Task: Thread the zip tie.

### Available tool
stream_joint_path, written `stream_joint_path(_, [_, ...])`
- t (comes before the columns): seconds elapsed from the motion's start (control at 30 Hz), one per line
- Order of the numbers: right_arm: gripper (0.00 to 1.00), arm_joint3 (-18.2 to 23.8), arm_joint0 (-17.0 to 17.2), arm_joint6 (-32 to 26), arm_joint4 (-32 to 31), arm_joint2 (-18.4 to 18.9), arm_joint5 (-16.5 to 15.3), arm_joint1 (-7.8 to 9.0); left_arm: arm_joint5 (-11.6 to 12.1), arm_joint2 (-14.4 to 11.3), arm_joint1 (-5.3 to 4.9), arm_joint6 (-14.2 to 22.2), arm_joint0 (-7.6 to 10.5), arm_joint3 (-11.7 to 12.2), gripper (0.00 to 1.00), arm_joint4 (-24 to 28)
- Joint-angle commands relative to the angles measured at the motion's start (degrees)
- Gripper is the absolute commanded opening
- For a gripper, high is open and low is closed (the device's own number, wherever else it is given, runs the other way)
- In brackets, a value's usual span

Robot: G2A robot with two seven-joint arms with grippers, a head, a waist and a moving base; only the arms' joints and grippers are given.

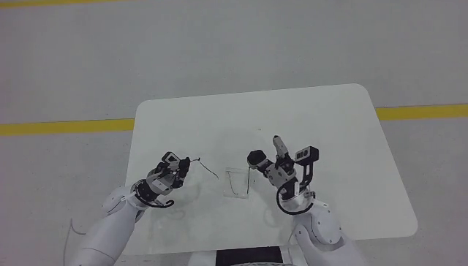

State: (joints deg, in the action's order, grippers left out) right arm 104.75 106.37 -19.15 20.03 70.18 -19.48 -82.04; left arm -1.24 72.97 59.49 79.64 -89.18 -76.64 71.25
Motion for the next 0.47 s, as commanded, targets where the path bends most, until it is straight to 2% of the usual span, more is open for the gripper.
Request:
stream_joint_path(0.0, [1.0, 0.0, 0.0, 0.1, -1.0, 0.1, 0.0, 0.03, 0.0, 0.0, 0.0, 0.0, 0.0, 0.0, 0.0, 0.0])
stream_joint_path(0.27, [1.0, 0.9, -0.7, -0.2, -2.4, 0.1, 0.0, 0.15, 0.0, 0.0, 0.0, 0.0, 0.0, 0.0, 0.0, 0.0])
stream_joint_path(0.43, [1.0, 3.3, -1.9, 0.0, -17.3, 2.3, 0.0, 1.01, 0.0, 0.0, 0.0, 0.0, 0.0, 0.0, 0.0, 0.0])
